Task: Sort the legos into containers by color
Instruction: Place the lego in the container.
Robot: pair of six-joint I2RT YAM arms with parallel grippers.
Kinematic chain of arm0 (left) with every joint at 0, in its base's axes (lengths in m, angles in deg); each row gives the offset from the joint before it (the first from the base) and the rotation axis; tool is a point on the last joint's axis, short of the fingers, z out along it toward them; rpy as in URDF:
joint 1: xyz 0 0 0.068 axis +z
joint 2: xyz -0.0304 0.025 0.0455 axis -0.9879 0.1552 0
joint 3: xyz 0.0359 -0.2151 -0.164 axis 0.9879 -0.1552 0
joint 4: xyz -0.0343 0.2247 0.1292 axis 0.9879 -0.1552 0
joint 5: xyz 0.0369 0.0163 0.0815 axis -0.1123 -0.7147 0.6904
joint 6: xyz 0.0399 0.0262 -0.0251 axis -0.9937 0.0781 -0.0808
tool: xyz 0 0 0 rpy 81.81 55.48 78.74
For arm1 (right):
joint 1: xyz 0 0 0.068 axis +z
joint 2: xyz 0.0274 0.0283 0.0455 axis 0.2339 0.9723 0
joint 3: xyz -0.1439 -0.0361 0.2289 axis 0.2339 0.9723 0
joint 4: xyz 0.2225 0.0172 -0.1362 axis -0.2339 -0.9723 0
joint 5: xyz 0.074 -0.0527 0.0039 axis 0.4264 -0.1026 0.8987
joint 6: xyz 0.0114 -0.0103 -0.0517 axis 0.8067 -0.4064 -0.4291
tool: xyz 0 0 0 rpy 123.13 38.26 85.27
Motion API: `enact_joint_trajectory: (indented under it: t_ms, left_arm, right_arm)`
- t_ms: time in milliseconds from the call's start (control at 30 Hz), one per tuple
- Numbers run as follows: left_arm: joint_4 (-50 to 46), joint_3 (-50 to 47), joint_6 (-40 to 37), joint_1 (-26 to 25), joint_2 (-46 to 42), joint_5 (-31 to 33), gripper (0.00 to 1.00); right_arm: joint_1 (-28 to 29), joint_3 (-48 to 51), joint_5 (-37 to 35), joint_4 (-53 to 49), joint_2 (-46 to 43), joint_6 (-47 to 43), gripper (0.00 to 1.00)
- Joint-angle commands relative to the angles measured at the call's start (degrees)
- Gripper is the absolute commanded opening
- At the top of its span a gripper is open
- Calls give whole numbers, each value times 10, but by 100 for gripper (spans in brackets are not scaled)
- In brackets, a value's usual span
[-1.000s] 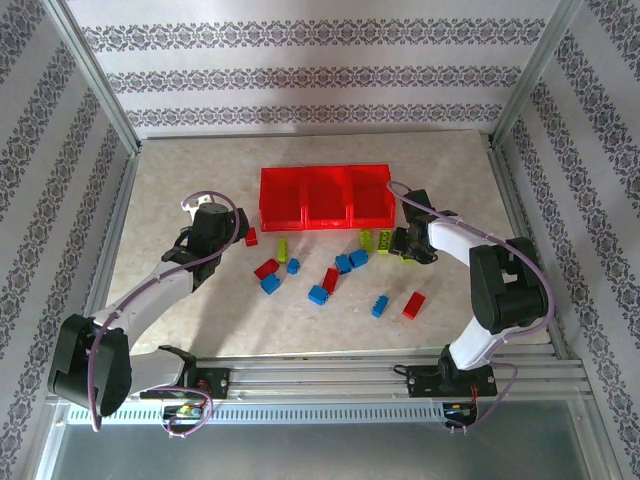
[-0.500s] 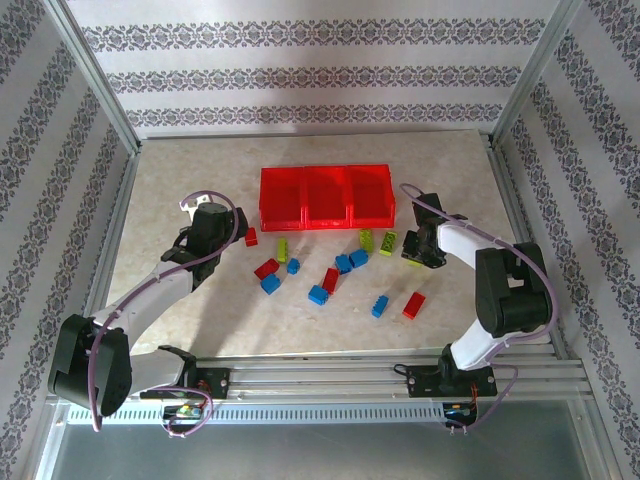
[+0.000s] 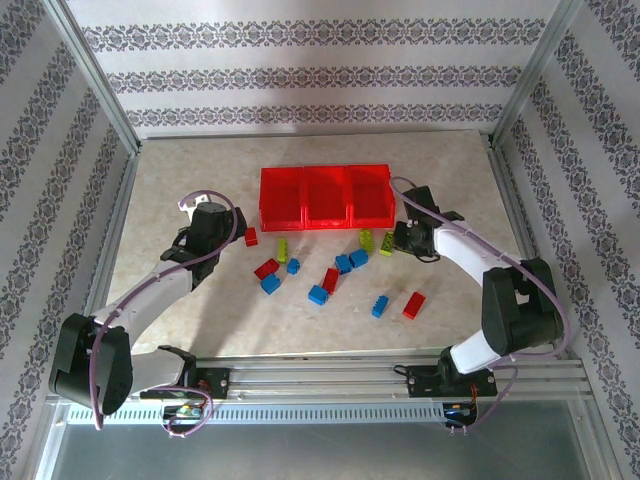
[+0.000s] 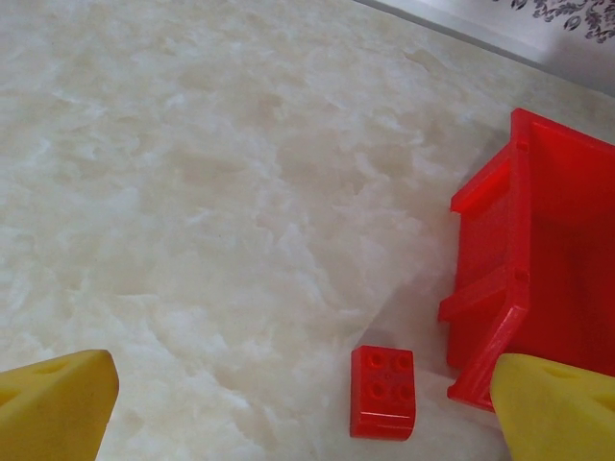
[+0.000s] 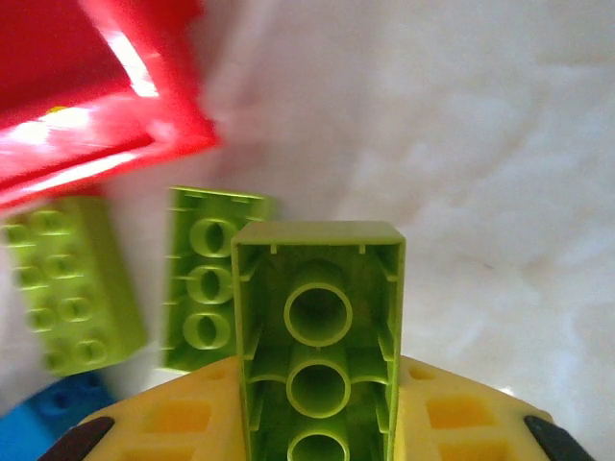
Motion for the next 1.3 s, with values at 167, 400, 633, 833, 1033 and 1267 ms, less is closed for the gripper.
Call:
enact_joint_trajectory:
  t_ms: [167, 400, 633, 833, 1033, 1267]
  left_arm:
    - [-7, 2, 12, 11, 7, -11, 100]
    - [-17, 2, 12, 14, 6, -16, 100]
    - [-26, 1, 12, 20, 2, -20, 100]
    - [-30, 0, 10, 23, -2, -20, 100]
    - [-28, 1, 11, 26, 0, -22, 100]
    - [-29, 4, 11, 28, 1, -24, 100]
  right_arm:
    - [58, -125, -36, -8, 43, -38, 18]
    - [66, -252, -48, -34, 153, -78, 18]
    - [61, -340, -48, -51, 241, -95, 19]
    - [57, -358, -43, -58, 272, -95, 24]
    - [54, -349, -44, -57, 270, -94, 35]
    - [53, -341, -45, -56, 259, -95, 42]
